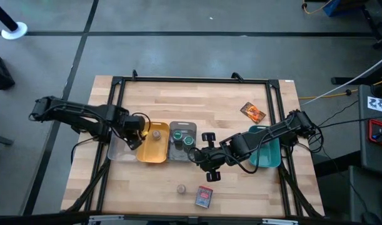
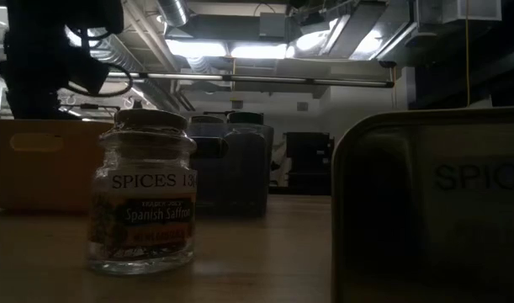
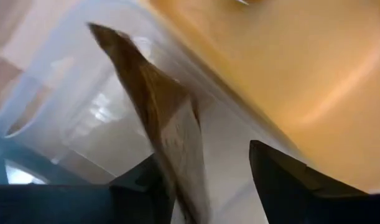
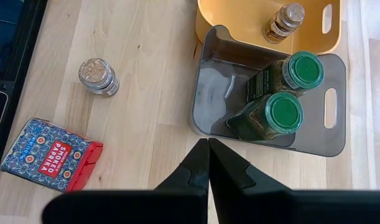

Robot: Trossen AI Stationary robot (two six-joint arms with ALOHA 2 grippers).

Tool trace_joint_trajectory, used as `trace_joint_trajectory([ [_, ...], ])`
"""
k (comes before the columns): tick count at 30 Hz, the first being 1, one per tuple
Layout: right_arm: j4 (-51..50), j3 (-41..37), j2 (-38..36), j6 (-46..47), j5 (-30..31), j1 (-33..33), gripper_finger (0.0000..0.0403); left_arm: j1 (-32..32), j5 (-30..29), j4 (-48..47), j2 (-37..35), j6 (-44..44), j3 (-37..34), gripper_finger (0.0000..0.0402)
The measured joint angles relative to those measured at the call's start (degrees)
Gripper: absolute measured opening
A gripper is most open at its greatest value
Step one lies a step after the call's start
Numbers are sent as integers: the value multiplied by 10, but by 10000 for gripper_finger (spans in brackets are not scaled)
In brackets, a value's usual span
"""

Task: Sort spices by type
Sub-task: Put the bottom orange spice bag into the transparent bin, then put the brown spice bottle into the yellow bin

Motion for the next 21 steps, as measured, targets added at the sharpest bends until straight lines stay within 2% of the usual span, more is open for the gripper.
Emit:
trace_joint_trajectory([
  [12, 41, 0, 0, 1, -2, 0, 10, 0, 7, -144, -1, 24, 48, 180],
  [17, 80, 0, 0, 2, -60, 0, 10, -1, 1, -175, -16, 42, 86, 180],
  [21, 125, 0, 0, 21, -106, 0, 19, -9, -30, -173, -53, 51, 120, 180],
])
